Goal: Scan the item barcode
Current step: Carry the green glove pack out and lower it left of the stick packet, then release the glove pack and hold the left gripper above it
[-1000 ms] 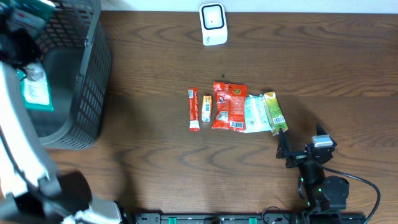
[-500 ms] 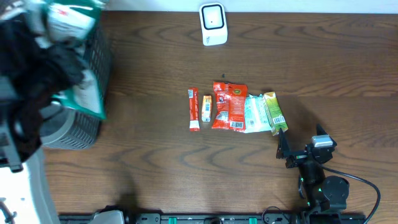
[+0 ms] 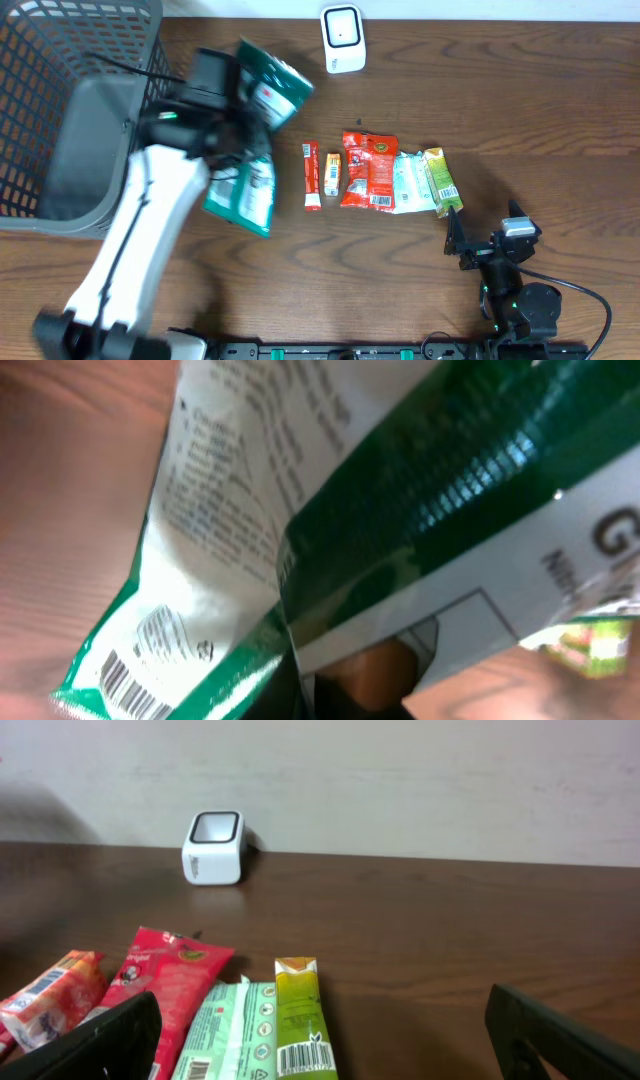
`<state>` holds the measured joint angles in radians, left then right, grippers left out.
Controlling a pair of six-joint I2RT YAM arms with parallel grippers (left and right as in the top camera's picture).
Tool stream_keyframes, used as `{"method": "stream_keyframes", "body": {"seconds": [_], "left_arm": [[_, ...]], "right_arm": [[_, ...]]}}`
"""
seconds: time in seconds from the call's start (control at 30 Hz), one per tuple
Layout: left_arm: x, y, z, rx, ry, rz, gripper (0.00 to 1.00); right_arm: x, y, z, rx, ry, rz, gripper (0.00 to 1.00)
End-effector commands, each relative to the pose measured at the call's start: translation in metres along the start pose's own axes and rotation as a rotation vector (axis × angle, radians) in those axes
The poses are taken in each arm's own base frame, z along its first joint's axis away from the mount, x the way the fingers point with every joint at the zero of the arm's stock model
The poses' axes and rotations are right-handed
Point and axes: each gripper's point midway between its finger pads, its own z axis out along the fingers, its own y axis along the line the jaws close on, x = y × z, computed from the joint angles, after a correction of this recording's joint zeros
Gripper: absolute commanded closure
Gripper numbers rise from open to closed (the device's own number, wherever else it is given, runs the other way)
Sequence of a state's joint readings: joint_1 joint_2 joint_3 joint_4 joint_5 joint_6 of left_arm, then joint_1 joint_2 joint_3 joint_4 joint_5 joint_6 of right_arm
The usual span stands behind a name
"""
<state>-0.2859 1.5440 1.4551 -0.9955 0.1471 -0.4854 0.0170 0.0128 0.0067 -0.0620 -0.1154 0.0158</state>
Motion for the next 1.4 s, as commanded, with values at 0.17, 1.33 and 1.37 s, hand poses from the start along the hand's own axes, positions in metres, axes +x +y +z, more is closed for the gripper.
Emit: {"method": "stream_keyframes", "body": {"seconds": [0.17,1.33,1.37], "left_arm": [[0.01,0.004,0.088,-0.084,0.093,-0.08,0.93],[-0.016,0.004,-0.032,-0.057,-0.191,0.169,0.32],[-0.017,0.008,-0.036,-0.075,-0.206,0.15,0.31]], "right_arm": [[0.0,-0.003,0.0,0.013,0.0,0.014,0.01],[0.0,-0.003,0.0,0.013,0.0,0.014,0.01],[0.0,-0.003,0.0,0.013,0.0,0.014,0.01]]}}
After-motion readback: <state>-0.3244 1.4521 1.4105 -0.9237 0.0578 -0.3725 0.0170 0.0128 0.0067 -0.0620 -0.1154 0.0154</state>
